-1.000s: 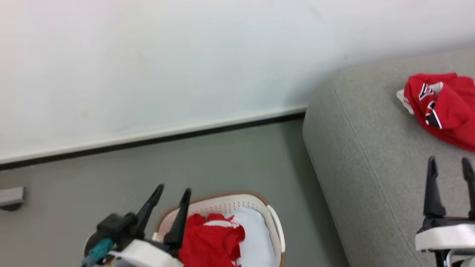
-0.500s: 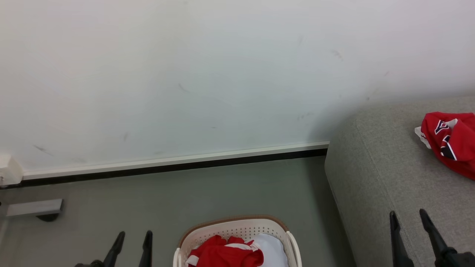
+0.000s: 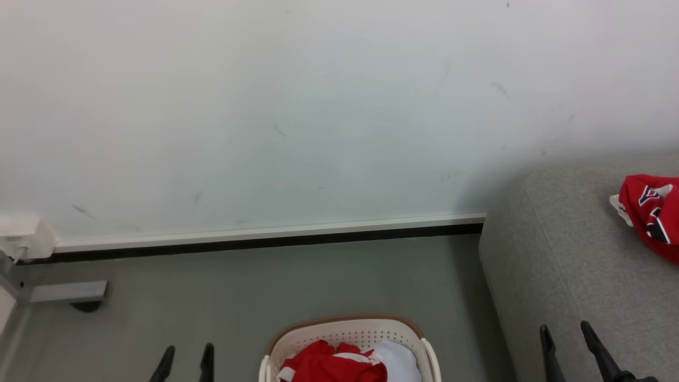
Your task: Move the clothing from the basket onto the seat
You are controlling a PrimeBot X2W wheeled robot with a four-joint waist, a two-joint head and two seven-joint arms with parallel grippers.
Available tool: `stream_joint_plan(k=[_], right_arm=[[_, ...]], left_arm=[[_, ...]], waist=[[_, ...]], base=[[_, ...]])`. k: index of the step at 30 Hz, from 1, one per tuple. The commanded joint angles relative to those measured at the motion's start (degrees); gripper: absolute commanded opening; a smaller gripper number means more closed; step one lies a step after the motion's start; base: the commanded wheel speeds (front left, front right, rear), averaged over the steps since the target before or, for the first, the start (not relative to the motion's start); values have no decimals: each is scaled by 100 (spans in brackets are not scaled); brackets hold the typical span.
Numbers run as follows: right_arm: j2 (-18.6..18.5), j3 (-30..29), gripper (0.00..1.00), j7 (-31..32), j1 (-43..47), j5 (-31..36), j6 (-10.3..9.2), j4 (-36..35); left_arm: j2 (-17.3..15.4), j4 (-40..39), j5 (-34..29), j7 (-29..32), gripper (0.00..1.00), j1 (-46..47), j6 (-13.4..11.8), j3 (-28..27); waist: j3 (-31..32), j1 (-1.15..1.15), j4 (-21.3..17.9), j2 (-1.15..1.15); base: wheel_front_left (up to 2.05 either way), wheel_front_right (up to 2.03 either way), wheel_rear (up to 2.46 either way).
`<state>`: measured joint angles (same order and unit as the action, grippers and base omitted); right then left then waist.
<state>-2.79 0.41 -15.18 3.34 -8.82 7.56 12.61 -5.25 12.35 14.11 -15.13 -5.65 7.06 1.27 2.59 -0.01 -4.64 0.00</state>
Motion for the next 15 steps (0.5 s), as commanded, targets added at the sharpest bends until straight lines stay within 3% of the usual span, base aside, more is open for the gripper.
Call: stream_joint_plan(k=[1, 15], right_arm=[[-20, 16, 100, 5, -31, 49, -14, 14], [-20, 61, 100, 5, -38, 63, -15, 72]], left_arm=[[16, 16, -103, -2, 100, 19, 17, -37], [71, 44, -92, -2, 100, 84, 47, 9]], waist=[[9, 1, 24, 0], [6, 1, 137, 0]], base=[[0, 0, 0], [0, 0, 0]])
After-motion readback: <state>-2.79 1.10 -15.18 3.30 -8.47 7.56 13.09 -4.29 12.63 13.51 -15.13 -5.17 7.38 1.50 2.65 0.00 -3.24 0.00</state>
